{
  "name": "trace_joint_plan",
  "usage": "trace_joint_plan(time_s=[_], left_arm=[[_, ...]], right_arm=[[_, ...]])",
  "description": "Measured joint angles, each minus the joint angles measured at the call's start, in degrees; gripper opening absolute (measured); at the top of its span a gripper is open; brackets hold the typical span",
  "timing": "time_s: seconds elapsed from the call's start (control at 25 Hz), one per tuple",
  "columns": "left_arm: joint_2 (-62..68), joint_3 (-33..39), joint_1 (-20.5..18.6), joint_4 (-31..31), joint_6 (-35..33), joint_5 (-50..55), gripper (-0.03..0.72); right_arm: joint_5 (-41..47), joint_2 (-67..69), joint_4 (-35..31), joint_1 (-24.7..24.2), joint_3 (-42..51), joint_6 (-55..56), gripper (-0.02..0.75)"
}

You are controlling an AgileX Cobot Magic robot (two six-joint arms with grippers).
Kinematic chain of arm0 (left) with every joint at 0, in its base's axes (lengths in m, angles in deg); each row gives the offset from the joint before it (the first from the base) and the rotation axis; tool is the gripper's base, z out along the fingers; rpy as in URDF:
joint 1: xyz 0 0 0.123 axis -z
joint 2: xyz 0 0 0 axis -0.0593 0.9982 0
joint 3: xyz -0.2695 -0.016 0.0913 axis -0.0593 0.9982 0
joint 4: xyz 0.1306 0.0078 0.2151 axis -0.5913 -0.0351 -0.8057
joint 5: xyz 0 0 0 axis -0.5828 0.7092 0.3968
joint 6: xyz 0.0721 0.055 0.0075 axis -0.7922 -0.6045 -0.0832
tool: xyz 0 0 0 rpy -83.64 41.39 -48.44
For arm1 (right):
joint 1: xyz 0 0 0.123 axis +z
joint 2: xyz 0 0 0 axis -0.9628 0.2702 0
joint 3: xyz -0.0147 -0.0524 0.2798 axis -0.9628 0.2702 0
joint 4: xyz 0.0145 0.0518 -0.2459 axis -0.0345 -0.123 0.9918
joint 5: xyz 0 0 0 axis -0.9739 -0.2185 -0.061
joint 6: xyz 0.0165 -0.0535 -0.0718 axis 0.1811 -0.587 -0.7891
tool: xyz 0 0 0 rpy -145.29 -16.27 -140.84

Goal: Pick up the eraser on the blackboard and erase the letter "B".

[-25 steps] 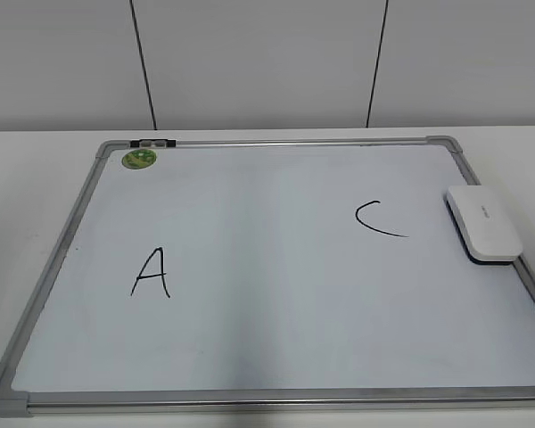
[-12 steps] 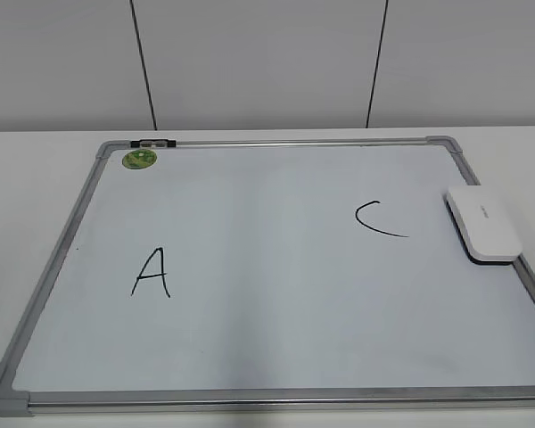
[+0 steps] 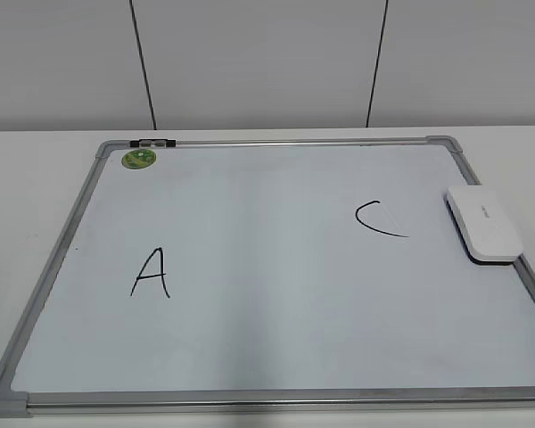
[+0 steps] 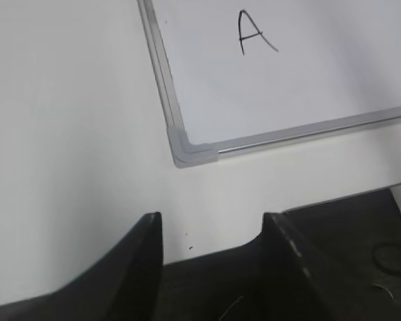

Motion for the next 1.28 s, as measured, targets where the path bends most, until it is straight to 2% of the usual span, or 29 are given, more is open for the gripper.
trace_joint_plan(time_s=[0.16,0.56,1.28], left_arm=[[0.0,3.1,0.0,-0.6,0.0,-0.3,0.366],[0.0,5.1,0.1,-4.7,0.0,-7.7,0.365],[0.0,5.8,0.1,-5.1,0.1,-9.3,0.364]], right_arm=[[-0.3,0.0,0.0,0.0,2.1,0.1,0.574],[-6.2,0.0,0.5,0.0,4.5,0.1,0.574],[-7.1,0.0,0.7,0.0,4.7,0.1,0.574]])
